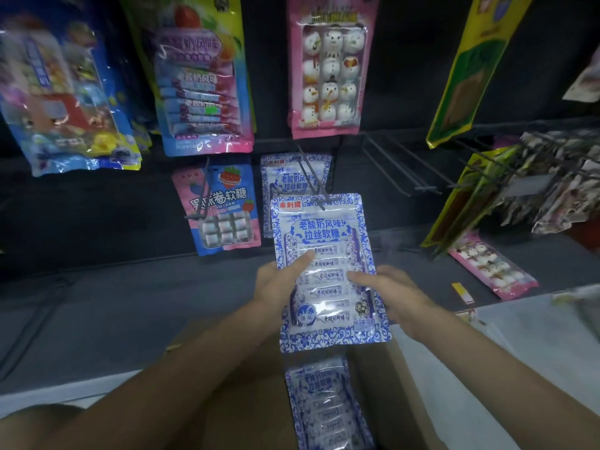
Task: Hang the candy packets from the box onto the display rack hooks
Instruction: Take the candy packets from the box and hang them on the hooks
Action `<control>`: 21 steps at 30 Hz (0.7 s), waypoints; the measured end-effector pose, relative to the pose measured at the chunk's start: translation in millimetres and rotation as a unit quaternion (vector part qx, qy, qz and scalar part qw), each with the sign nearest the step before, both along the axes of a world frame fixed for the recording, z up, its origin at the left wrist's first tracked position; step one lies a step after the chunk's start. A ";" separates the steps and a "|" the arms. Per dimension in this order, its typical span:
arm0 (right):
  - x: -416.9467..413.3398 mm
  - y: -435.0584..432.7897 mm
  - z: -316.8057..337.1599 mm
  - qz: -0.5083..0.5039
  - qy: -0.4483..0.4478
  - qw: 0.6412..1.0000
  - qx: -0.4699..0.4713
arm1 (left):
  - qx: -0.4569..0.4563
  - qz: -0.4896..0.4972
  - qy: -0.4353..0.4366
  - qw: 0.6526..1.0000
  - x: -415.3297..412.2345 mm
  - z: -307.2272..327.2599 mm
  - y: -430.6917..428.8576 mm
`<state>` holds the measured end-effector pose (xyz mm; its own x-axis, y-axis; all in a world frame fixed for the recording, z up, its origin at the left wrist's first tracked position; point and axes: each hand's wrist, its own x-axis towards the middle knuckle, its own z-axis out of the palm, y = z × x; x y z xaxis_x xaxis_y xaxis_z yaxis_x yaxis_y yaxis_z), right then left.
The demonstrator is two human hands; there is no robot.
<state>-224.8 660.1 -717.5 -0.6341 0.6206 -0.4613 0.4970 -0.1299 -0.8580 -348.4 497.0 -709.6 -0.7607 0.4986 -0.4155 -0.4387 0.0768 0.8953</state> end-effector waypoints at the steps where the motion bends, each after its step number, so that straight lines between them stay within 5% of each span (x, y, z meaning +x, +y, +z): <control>1: -0.7 -4.8 -2.7 -0.026 0.007 0.999 0.019 | 0.001 -0.002 0.021 1.000 -0.1 -4.3 -0.5; 15: -52.4 8.1 -22.4 -0.019 0.017 0.985 0.169 | -0.128 -0.011 0.263 0.956 -22.7 -28.9 -5.8; 21: -87.5 35.9 -30.4 -0.025 0.038 0.983 0.178 | -0.177 0.017 0.286 0.942 -50.3 -35.5 19.8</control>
